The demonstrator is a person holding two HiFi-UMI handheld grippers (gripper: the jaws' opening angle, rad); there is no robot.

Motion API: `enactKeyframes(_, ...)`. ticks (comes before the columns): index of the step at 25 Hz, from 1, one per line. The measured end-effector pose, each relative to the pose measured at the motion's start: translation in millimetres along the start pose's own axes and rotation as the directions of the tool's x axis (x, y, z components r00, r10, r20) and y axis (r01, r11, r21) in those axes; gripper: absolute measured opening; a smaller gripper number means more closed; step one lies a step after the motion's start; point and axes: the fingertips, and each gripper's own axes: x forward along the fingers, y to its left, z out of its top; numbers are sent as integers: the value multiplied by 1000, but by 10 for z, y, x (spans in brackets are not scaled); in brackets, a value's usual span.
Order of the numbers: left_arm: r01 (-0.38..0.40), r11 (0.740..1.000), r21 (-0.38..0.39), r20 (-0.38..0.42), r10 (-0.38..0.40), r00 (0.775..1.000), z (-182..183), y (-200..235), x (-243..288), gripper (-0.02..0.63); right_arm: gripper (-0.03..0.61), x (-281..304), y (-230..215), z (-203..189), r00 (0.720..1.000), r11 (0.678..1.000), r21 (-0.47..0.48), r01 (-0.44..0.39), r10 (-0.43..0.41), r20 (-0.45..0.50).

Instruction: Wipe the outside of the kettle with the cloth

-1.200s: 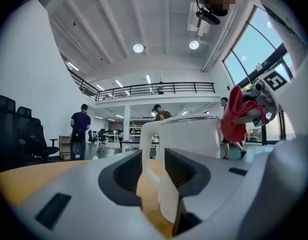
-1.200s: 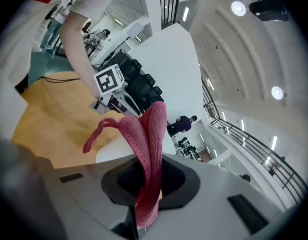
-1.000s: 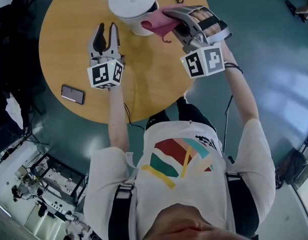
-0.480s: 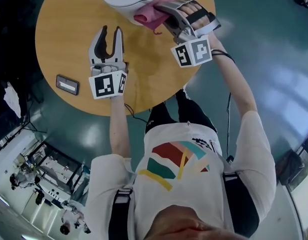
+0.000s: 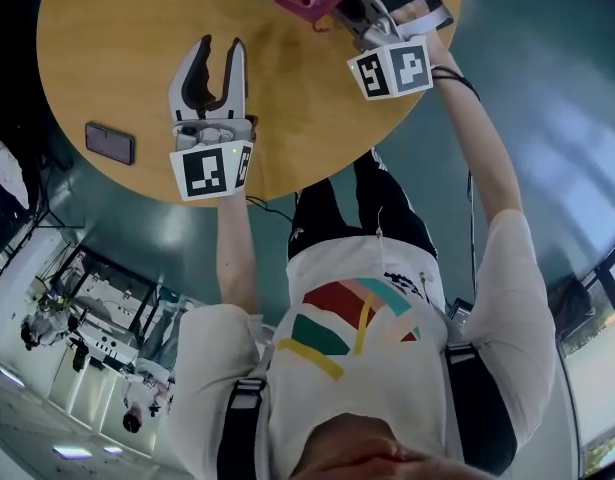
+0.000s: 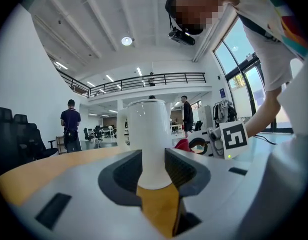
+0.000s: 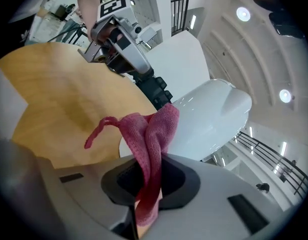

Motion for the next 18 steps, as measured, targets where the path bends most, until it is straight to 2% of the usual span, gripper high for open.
enactKeyframes(7, -25, 997, -69, 27, 27, 999, -32, 1, -19, 183, 38, 183, 237, -130, 996, 997, -25, -76, 75, -48)
enactKeyframes(18, -7, 995, -103, 44, 11, 999, 30, -61, -12, 184, 38, 240, 410, -243, 983, 985, -53, -164, 158, -93)
